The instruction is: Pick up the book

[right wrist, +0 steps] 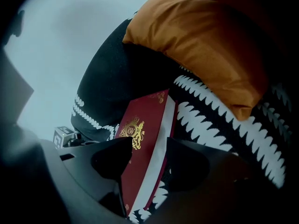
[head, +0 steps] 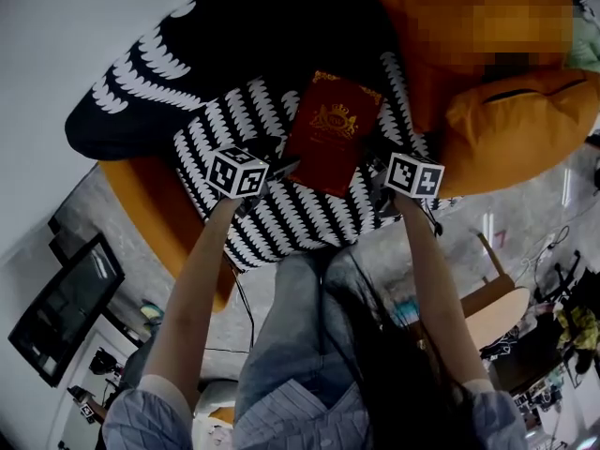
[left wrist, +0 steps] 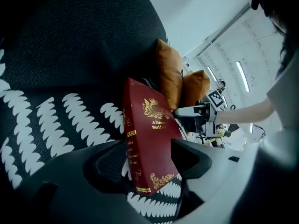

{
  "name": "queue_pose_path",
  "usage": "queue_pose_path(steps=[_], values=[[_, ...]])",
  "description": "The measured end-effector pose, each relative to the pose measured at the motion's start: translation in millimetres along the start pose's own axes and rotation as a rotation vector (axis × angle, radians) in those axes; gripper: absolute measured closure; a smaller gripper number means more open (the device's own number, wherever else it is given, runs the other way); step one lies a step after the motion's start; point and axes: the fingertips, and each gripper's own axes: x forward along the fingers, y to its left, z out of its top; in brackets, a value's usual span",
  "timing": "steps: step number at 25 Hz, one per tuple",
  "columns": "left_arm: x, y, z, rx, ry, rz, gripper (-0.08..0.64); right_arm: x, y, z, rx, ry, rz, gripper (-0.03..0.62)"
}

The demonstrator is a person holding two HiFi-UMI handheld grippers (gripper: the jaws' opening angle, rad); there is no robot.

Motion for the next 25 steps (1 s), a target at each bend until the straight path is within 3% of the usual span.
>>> queue_pose_path(steps=[9,14,23,25], values=[[15,21,-15,-0.147,-0.001,-0.012,0.244,15,1,0,0.042,0.004,0.034,0.368],[21,24,-11,-0.223,-0.068,0.002,0.237,17,-3,-3,0.054,0.003,0.031,0.368],[33,14,-16,-0.244,-0.059,-0.051,0.233,20,-5,-7,0.141,-0.032,0.047,0.374],[38,3,-17,-0.207,-0.006,-0.060,0.230,18,-4,-4,0.143,-0.047,0.036,0.382]])
